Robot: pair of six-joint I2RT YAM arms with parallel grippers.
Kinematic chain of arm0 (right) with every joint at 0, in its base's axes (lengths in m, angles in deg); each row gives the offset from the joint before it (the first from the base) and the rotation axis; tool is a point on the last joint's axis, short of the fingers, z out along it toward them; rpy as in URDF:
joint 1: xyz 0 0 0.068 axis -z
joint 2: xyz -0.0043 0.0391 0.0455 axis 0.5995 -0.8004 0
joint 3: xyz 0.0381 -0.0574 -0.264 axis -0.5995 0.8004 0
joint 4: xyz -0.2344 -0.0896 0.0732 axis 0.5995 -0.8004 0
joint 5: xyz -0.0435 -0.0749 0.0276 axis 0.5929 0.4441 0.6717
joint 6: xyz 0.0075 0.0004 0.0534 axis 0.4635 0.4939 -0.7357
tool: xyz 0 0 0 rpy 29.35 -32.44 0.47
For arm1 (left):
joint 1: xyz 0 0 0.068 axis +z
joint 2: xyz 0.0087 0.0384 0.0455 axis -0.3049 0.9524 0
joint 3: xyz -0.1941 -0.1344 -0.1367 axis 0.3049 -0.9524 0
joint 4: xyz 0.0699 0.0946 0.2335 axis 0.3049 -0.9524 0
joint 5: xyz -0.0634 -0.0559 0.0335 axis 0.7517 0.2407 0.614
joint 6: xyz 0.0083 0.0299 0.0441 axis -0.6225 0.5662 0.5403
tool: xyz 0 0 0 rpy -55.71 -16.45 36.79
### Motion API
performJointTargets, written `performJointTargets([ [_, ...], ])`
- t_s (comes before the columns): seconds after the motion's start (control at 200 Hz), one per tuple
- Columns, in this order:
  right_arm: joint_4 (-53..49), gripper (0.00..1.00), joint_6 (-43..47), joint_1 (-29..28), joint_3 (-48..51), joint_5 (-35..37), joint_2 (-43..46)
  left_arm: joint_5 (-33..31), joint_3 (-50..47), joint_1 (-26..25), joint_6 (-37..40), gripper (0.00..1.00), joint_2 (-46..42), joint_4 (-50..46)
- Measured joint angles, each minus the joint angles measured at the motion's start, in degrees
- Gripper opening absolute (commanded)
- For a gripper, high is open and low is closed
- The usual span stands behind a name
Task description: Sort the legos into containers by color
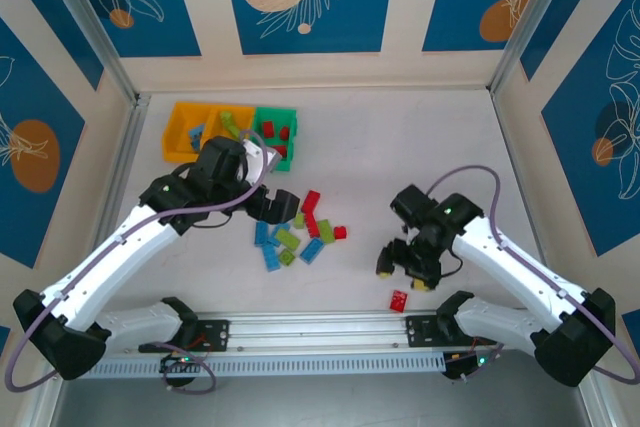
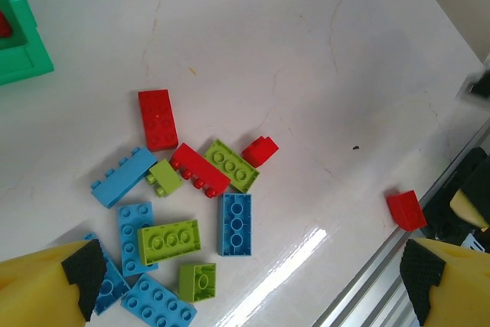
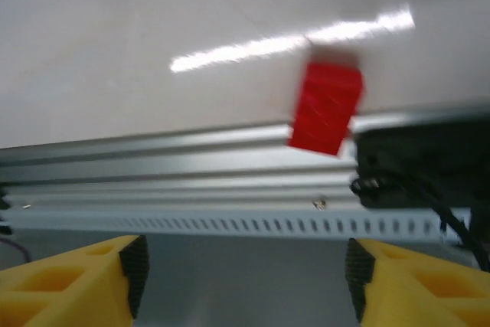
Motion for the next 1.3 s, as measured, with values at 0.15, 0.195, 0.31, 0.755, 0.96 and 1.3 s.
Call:
performJointTargets([
  [0.15,2.9,0.92,-0.5,-0.2,6.6,-3.5,-0.5,0.1,-0.6,-0.2,0.0,1.0,0.7,0.2],
  [0.195,4.6,0.91,-0.6,0.1,8.0,-4.1,-1.7,0.1,-0.8,-0.2,0.0,1.0,0.7,0.2],
  [0.31,8.4,0.89,-0.5,1.1,9.7,-2.6,-6.8,0.1,-1.6,-0.3,-0.1,1.0,0.6,0.3],
  [0.755,16.2,0.64,0.6,2.0,11.0,3.7,-13.9,-0.2,-2.2,-0.5,-0.6,1.0,0.2,0.0],
  [0.96,16.1,0.6,-0.5,-0.9,12.6,3.8,-12.9,-0.6,-2.8,-0.6,-1.2,1.0,-1.0,0.0],
  [1.3,15.9,0.51,-4.3,-8.5,10.5,6.7,-17.3,-1.1,-4.4,-0.6,-2.9,1.0,-4.4,-0.1],
])
